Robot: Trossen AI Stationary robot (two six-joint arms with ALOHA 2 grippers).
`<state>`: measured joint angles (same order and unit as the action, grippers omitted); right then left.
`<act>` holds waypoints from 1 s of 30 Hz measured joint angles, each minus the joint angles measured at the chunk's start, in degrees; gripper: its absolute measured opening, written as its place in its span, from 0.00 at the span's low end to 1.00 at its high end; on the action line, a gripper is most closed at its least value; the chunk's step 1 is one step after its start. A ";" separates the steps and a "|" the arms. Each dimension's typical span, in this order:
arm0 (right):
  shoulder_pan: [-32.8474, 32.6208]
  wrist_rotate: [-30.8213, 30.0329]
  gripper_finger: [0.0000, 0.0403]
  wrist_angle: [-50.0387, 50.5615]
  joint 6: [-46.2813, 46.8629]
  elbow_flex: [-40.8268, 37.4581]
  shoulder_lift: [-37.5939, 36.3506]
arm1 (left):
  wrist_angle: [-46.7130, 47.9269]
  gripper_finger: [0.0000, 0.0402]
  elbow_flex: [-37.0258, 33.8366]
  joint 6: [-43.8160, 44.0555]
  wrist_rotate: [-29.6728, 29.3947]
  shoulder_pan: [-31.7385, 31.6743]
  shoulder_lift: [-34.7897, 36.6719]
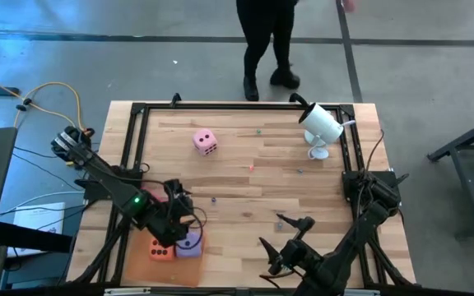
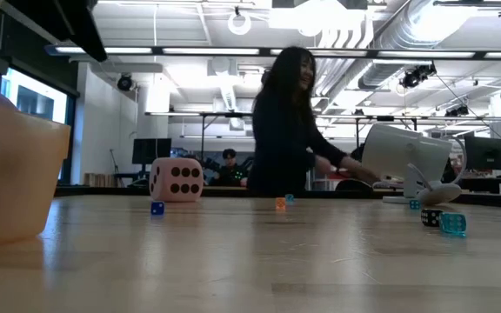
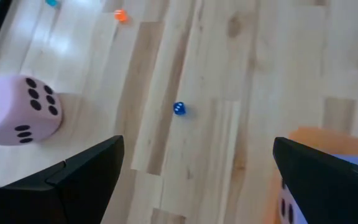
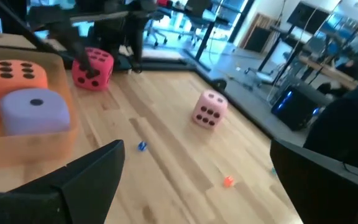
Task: Pick & Place Dice
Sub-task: Put the small blue dice into the orange bin
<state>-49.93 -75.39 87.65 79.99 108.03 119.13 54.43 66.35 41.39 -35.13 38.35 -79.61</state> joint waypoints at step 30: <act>-0.12 3.43 0.97 -4.56 0.83 0.00 0.22 | 5.45 1.00 -1.74 -8.84 -4.64 -7.96 0.00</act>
<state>-50.06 -71.96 83.09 80.82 108.03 119.35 59.88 64.60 32.54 -39.77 30.40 -79.61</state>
